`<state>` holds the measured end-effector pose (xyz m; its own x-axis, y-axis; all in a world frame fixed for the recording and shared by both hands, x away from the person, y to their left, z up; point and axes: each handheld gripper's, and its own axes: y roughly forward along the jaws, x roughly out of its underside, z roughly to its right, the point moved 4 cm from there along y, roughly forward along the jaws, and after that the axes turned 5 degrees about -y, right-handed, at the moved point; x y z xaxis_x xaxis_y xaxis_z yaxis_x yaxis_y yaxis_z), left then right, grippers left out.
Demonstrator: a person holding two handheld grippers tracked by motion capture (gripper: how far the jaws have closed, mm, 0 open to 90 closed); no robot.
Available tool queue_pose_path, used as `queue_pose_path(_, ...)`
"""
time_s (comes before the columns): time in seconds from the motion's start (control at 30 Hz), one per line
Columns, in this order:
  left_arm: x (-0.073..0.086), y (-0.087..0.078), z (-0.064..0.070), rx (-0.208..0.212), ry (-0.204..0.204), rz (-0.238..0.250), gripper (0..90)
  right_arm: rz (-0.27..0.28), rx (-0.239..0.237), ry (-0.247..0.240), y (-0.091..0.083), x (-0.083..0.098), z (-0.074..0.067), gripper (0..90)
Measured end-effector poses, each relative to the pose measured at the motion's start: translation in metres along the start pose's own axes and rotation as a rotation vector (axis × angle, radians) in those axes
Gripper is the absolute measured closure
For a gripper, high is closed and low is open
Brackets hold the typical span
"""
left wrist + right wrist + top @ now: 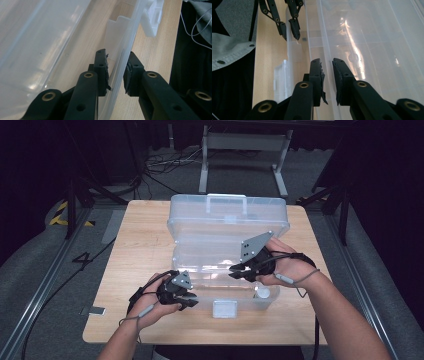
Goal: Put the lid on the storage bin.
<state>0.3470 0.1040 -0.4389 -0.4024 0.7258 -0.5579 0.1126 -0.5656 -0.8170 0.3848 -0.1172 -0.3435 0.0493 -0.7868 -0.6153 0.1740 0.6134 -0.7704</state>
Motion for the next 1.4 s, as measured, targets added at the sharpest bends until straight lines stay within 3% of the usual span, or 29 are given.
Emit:
queue_pose_path(0.17, 0.0, 0.0, 0.0, -0.002, 0.0, -0.001, 75.6, 0.011, -0.012, 0.017, 0.0, 0.002, -0.002, 75.8)
queue_pose_path(0.47, 0.0, 0.0, 0.001, -0.011, 0.005, -0.006, 75.5, 0.127, 0.002, 0.056, -0.008, 0.007, -0.003, 73.4)
queue_pose_path(0.6, 0.0, 0.0, 0.001, -0.01, 0.005, -0.005, 75.5, 0.168, 0.025, 0.066, -0.014, 0.009, -0.002, 77.1)
queue_pose_path(0.63, 0.0, 0.001, 0.001, -0.011, 0.004, -0.004, 75.5, 0.2, 0.045, 0.08, -0.02, 0.011, -0.001, 81.5)
queue_pose_path(0.77, 0.0, 0.0, 0.001, -0.014, 0.002, -0.008, 75.5, 0.232, 0.085, 0.109, -0.03, 0.016, 0.002, 88.6)
queue_pose_path(0.9, 0.0, 0.0, 0.001, -0.016, 0.002, -0.007, 75.5, 0.286, 0.168, 0.173, -0.043, 0.026, 0.007, 90.0)
queue_pose_path(1.07, 0.0, 0.0, 0.001, -0.016, 0.002, -0.008, 75.5, 0.382, 0.259, 0.308, -0.062, 0.047, 0.011, 90.0)
queue_pose_path(1.4, 0.0, 0.0, 0.001, -0.015, 0.003, -0.005, 75.5, 0.452, 0.413, 0.492, -0.093, 0.078, 0.02, 90.0)
